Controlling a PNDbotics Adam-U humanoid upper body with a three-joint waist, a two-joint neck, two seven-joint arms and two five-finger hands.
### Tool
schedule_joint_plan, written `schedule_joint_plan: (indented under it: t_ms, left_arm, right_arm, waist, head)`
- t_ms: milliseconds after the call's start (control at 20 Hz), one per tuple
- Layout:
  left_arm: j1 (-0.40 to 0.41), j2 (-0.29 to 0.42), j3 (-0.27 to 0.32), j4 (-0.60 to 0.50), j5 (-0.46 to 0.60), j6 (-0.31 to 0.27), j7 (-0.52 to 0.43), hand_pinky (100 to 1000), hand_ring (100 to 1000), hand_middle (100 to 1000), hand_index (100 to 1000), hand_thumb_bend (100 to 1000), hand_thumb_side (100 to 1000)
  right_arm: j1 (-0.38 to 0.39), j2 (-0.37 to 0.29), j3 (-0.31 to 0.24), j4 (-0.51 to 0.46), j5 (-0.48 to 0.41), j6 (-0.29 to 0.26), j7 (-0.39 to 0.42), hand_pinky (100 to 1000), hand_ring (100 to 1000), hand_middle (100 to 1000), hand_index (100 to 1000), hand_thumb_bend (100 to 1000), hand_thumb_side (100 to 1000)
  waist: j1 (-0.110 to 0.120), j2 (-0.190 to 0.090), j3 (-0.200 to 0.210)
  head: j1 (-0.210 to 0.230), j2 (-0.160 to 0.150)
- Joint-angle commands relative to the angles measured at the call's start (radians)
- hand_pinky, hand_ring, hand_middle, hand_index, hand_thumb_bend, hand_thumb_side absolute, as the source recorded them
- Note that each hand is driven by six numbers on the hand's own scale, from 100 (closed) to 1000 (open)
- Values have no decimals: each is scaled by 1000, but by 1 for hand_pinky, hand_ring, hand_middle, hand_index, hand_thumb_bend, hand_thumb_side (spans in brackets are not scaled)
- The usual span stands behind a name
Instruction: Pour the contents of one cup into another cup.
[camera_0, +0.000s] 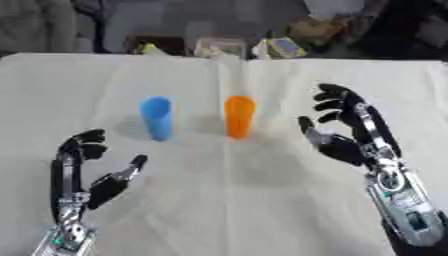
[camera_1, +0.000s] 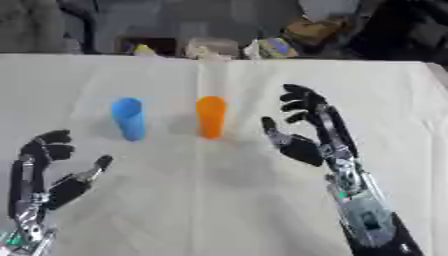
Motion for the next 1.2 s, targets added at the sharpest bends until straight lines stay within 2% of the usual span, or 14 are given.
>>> schedule_joint_plan:
  t_ms: [50, 500, 1200]
  left_arm:
    - [-11, 9, 8, -4, -4, 4, -1, 622, 596, 591, 712, 756, 100]
    - [-45, 15, 6, 31, 20, 11, 12, 620, 594, 586, 715, 762, 100]
    - [-219, 8, -5, 223, 114, -12, 25, 622, 597, 594, 721, 764, 100]
  right_arm:
    - [-12, -9, -5, -11, -6, -3, 1, 602, 704, 702, 861, 332, 178]
    - [-12, -9, -4, -12, -9, -3, 2, 600, 702, 699, 860, 329, 180]
    - [-11, -6, 0, -11, -15, -4, 5, 600, 701, 697, 860, 321, 187]
  waist:
    - [2, -12, 0]
    - [2, -12, -1]
    - [-4, -7, -15]
  head:
    - [1, -11]
    - [1, -12]
    - [11, -19]
